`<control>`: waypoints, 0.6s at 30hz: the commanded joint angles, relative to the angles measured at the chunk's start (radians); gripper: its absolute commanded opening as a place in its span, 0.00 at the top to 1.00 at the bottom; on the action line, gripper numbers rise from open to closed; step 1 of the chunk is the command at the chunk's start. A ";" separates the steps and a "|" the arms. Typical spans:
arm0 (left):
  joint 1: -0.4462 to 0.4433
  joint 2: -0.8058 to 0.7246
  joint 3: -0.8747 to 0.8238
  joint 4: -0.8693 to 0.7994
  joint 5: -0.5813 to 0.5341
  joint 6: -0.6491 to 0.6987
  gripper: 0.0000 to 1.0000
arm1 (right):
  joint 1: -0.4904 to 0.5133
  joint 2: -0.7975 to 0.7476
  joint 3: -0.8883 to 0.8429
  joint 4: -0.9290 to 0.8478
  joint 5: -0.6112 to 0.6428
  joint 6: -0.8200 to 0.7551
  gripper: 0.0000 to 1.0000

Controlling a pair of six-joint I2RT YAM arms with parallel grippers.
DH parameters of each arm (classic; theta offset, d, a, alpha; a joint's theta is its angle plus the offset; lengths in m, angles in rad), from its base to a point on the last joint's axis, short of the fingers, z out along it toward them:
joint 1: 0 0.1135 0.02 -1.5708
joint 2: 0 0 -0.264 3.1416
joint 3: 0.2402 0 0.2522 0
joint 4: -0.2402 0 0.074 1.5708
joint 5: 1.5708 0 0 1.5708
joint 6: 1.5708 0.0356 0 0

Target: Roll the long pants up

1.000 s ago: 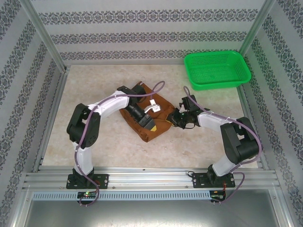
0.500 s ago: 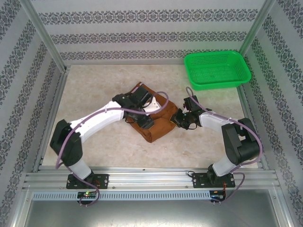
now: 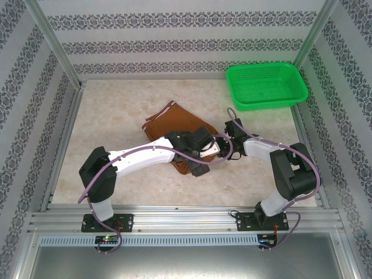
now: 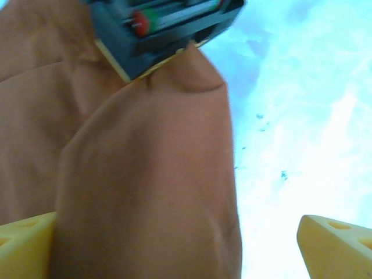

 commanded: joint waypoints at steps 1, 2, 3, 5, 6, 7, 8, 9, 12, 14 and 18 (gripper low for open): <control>-0.005 0.033 0.064 -0.005 -0.047 -0.004 0.00 | 0.011 0.035 -0.041 -0.064 0.081 0.004 1.00; -0.005 0.052 0.067 -0.011 -0.061 0.004 0.00 | 0.010 0.035 -0.039 -0.066 0.081 0.001 1.00; -0.005 0.075 0.070 -0.019 -0.078 0.007 0.00 | 0.010 0.037 -0.037 -0.067 0.081 -0.002 1.00; -0.001 0.122 0.078 -0.037 -0.101 0.007 0.00 | 0.010 0.039 -0.037 -0.063 0.078 -0.002 1.00; 0.005 0.146 0.073 -0.034 -0.104 0.004 0.00 | 0.011 0.040 -0.038 -0.060 0.075 -0.001 1.00; 0.013 0.175 0.072 -0.039 -0.094 -0.001 0.00 | 0.012 0.040 -0.040 -0.057 0.072 -0.001 1.00; 0.020 0.197 0.071 -0.042 -0.097 -0.008 0.00 | 0.013 0.041 -0.042 -0.052 0.069 0.002 1.00; 0.026 0.223 0.069 -0.044 -0.099 -0.011 0.00 | 0.010 0.038 -0.045 -0.048 0.065 0.004 1.00; 0.038 0.267 0.065 -0.057 -0.092 -0.024 0.03 | 0.007 0.017 -0.056 -0.044 0.068 0.015 1.00; 0.045 0.272 0.055 -0.058 -0.079 -0.028 0.18 | 0.004 0.004 -0.058 -0.053 0.068 0.014 1.00; 0.059 0.248 0.024 -0.045 -0.007 -0.024 0.75 | 0.001 -0.010 -0.049 -0.072 0.081 0.010 1.00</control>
